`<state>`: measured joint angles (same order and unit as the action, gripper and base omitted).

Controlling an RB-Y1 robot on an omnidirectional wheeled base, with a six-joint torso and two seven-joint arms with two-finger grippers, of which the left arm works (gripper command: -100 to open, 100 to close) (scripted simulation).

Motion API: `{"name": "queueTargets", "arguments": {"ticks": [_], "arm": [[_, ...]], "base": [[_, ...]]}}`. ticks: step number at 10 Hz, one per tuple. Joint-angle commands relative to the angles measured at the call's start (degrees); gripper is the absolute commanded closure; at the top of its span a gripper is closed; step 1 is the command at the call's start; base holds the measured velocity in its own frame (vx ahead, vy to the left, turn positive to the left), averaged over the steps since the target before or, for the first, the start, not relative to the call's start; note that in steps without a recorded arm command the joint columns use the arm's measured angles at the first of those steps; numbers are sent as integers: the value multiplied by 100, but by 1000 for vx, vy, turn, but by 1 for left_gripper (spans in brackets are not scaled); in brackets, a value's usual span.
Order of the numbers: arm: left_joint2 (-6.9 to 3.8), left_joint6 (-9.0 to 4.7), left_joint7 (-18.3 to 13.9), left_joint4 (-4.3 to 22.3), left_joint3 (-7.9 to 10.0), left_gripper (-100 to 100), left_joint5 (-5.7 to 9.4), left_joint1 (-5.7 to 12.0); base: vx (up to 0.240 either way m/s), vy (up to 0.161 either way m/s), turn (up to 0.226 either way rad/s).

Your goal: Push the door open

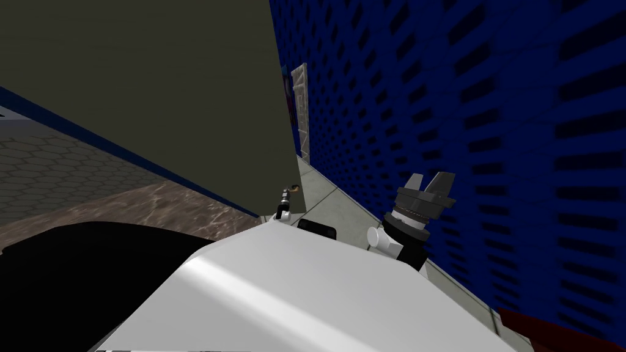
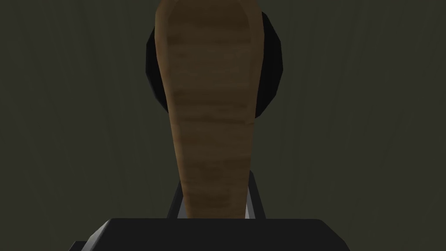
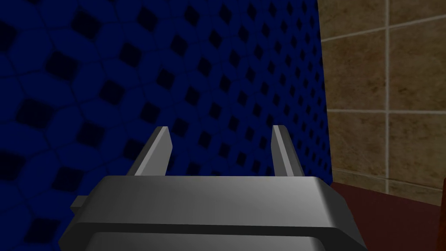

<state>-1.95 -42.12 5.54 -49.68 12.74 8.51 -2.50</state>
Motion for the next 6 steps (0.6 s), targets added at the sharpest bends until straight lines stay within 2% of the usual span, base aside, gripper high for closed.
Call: {"name": "queueTargets", "arguments": {"ticks": [1, 3, 4, 5, 6], "arm": [[73, -21, 22, -16, 44, 100, 24, 34], [163, -22, 50, -11, 118, 100, 59, 39], [83, -23, 44, -4, 162, 100, 70, 0], [-14, -34, 80, -5, 288, 100, 140, -10], [-34, -34, 94, -8, 331, 100, 165, -11]], "base": [[164, -48, 48], [144, -88, 69], [63, -21, 62], [137, -23, 68], [225, -59, 58]]}}
